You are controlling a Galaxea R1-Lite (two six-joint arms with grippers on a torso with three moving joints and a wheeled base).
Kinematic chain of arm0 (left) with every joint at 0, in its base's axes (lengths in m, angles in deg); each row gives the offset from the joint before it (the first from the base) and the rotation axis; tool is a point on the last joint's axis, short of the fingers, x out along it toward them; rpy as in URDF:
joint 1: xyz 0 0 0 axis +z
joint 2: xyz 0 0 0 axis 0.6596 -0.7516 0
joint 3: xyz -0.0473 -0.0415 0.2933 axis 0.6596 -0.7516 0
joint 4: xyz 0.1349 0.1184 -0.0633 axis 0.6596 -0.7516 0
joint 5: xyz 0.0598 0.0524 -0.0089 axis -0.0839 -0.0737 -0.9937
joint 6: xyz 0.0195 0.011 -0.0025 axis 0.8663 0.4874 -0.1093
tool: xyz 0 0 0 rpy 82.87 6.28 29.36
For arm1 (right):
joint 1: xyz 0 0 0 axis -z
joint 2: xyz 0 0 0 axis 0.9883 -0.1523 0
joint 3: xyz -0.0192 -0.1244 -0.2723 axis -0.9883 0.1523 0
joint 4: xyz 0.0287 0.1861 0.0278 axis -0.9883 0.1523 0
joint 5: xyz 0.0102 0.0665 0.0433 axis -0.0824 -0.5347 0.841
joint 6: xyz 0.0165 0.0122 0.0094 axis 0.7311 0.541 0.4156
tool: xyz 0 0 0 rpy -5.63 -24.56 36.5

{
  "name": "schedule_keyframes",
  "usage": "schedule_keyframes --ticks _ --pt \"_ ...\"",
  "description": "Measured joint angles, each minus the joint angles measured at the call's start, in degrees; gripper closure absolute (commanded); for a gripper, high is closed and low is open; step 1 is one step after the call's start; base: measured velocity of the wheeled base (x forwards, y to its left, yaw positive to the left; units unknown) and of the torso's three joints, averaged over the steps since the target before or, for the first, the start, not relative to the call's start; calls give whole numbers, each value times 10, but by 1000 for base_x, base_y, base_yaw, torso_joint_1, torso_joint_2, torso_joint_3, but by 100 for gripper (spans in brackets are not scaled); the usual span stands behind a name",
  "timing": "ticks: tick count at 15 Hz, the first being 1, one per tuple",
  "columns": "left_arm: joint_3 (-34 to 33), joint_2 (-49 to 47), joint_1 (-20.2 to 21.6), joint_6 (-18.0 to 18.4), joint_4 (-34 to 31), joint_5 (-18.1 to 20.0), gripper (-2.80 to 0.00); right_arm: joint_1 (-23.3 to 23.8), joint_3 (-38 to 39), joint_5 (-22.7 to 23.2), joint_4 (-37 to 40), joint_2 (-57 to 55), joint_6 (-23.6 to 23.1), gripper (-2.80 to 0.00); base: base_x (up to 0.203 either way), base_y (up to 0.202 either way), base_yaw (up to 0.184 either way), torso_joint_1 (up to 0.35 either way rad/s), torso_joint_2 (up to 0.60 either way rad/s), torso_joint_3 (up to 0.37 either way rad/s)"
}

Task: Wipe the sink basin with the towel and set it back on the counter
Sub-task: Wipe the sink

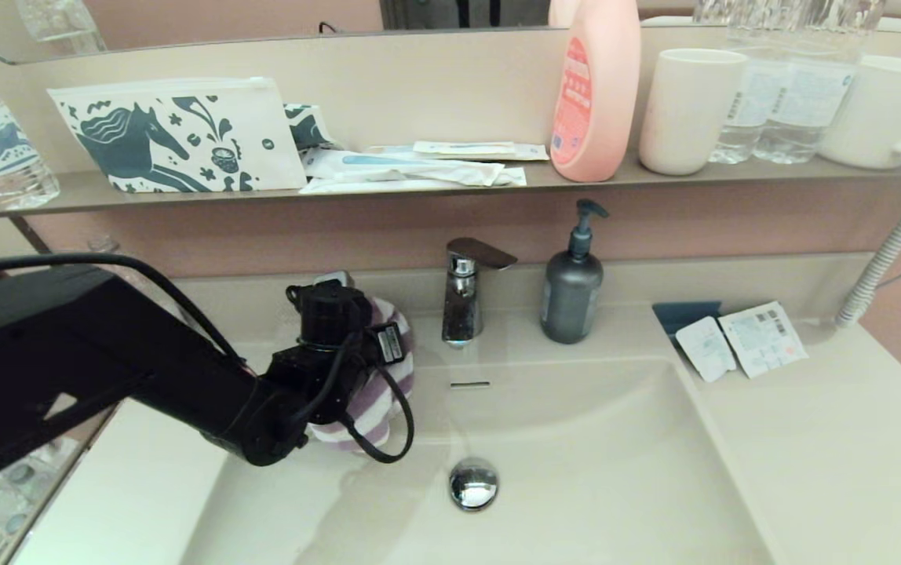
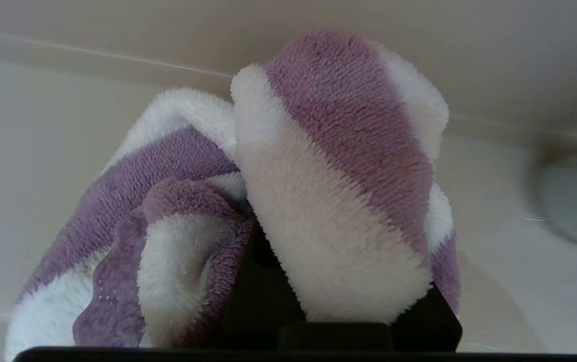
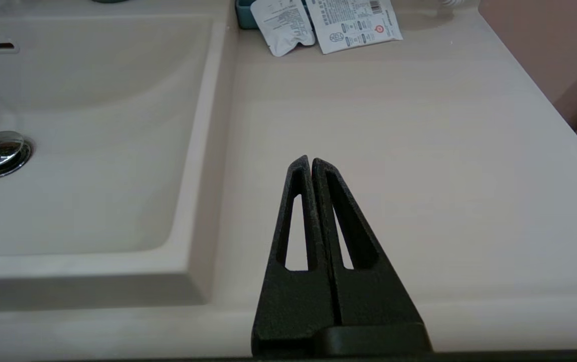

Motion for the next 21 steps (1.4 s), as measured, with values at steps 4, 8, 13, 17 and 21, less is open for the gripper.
schedule_keyframes --ticks 4,8,13,17,21 --pt "66 -36 -45 -8 -23 -12 0 0 0 0 0 0 0 0 0 0 0 0 0 0" --pt "139 -69 -63 -14 -61 -12 0 0 0 0 0 0 0 0 0 0 0 0 0 0" --pt "156 -84 -60 -14 -71 -9 0 0 0 0 0 0 0 0 0 0 0 0 0 0" --pt "93 -51 -28 -17 -64 18 0 0 0 0 0 0 0 0 0 0 0 0 0 0" --pt "11 -6 31 -13 -44 42 0 0 0 0 0 0 0 0 0 0 0 0 0 0"
